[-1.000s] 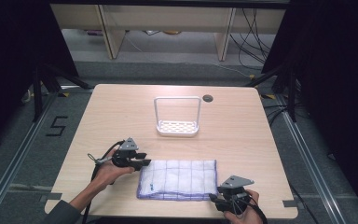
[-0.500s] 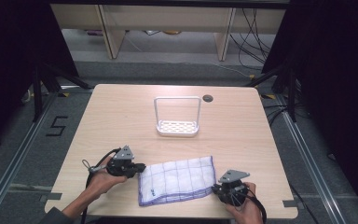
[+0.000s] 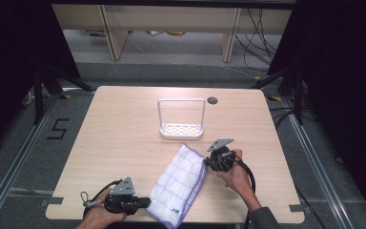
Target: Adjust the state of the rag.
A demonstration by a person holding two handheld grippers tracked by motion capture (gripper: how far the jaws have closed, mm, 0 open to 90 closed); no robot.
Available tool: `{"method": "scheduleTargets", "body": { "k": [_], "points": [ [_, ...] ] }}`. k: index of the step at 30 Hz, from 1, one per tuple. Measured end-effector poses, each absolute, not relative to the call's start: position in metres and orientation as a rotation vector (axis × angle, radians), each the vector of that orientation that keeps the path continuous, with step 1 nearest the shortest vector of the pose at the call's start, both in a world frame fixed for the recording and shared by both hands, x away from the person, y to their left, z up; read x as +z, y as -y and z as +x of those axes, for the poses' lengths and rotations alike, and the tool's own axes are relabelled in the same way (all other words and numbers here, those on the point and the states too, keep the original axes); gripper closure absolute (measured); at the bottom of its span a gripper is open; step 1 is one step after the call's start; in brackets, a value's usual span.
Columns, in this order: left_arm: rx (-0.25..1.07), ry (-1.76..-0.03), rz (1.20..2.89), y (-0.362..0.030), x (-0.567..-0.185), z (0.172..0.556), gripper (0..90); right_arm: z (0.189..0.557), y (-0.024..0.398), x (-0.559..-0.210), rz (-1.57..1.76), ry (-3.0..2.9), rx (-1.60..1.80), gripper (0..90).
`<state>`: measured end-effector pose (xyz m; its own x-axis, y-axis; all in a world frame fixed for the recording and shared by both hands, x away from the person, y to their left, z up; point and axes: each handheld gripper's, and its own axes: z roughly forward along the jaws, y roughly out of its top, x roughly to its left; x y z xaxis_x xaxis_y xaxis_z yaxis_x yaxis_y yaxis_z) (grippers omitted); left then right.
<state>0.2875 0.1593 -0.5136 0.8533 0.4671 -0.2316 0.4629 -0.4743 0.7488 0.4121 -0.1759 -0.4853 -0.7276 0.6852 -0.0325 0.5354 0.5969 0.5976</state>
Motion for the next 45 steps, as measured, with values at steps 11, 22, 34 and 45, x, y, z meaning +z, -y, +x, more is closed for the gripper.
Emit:
{"method": "scheduleTargets", "body": {
  "k": [11, 22, 34, 45],
  "points": [
    [-0.021, -0.719, 2.089, -0.163, -0.504, 0.292, 59.1, 0.428, 0.184, -0.473, 1.239, -2.45, 0.895, 58.9],
    [0.129, -0.842, 1.997, -0.154, -0.487, 0.365, 46.7, 0.417, 0.184, -0.463, 1.296, -2.383, 0.97, 53.8],
    [0.144, -0.907, 2.027, -0.111, -0.494, 0.441, 45.5, 0.418, 0.176, -0.481, 1.413, -2.399, 0.912, 48.8],
    [0.155, -0.928, 2.093, -0.08, -0.501, 0.466, 42.7, 0.42, 0.177, -0.482, 1.43, -2.375, 0.899, 44.1]
  ]
}}
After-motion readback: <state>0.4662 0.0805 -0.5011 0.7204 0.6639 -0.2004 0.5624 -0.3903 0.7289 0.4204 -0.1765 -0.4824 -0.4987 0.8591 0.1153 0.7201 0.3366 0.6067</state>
